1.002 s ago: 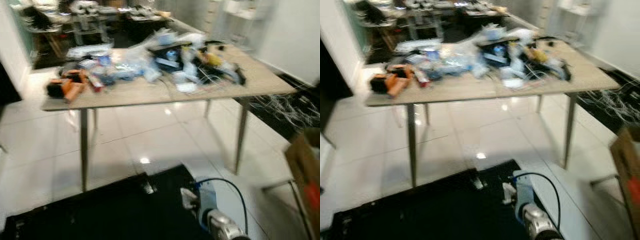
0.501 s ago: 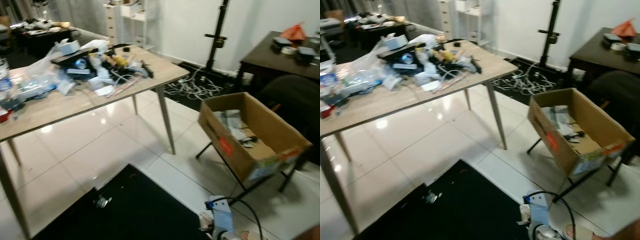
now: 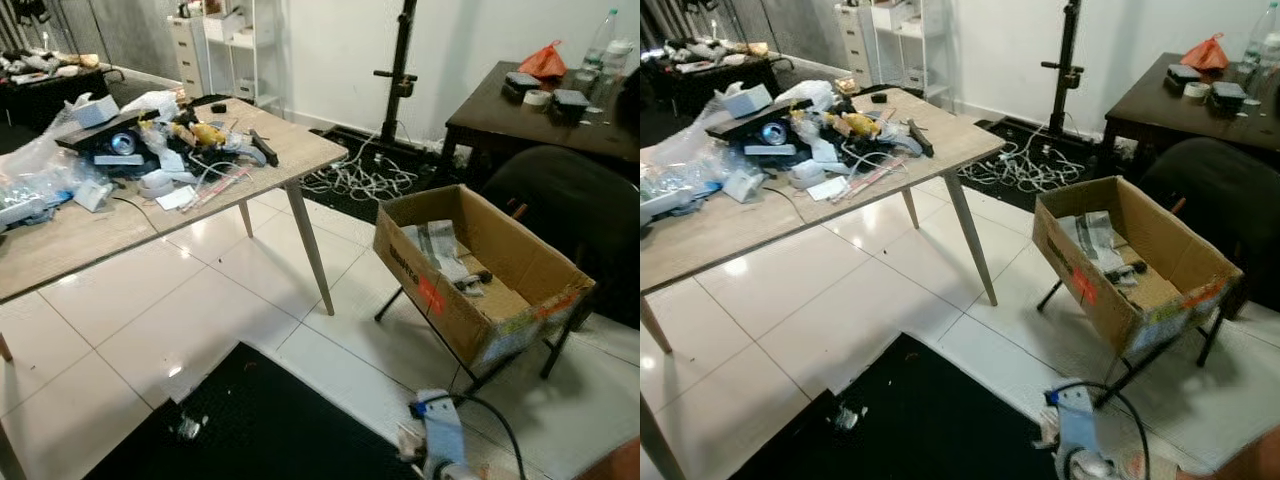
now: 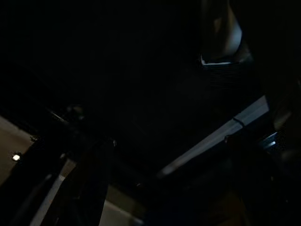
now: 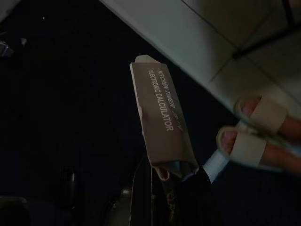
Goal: Picking trash to rubbish bin
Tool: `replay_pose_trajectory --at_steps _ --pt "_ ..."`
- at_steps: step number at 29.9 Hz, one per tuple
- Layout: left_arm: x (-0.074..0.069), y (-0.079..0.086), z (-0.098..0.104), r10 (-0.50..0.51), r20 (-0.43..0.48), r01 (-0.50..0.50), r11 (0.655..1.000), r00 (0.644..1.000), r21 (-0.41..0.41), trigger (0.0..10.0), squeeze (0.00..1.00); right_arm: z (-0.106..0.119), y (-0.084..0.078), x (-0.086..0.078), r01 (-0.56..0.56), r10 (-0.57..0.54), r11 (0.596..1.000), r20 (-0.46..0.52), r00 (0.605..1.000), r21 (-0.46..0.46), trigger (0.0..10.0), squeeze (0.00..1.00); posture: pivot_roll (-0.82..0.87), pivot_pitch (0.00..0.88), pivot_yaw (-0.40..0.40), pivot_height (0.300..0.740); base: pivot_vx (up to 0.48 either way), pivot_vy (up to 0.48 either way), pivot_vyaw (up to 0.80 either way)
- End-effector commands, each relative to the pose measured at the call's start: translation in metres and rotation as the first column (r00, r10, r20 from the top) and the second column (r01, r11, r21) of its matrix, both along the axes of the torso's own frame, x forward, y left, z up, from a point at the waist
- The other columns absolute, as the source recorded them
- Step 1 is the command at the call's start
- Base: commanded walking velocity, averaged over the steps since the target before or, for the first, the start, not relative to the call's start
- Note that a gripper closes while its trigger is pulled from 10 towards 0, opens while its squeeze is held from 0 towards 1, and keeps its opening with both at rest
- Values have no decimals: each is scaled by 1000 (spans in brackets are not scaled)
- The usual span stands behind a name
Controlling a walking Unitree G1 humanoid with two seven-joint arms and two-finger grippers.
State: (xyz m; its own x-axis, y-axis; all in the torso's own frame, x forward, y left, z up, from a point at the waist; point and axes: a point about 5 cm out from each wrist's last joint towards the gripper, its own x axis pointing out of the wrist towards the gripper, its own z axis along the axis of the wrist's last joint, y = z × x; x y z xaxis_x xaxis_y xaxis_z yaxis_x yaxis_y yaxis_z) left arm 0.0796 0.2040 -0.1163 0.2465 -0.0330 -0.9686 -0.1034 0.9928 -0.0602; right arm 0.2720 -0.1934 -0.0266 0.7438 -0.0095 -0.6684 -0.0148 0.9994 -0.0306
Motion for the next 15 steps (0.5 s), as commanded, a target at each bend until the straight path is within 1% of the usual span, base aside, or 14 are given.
replay_pose_trajectory --at_steps 1,15 --pt "70 -3 21 20 299 -11 999 954 -33 10000 0 -6 5 -7 -11 11 1000 -25 1000 8 10000 0 -60 109 34 740 0 0 0" --pt "67 -6 20 17 285 -6 999 958 -40 10000 0 -12 4 -14 -32 31 999 -56 998 -16 10000 0 -63 108 28 740 0 0 0"
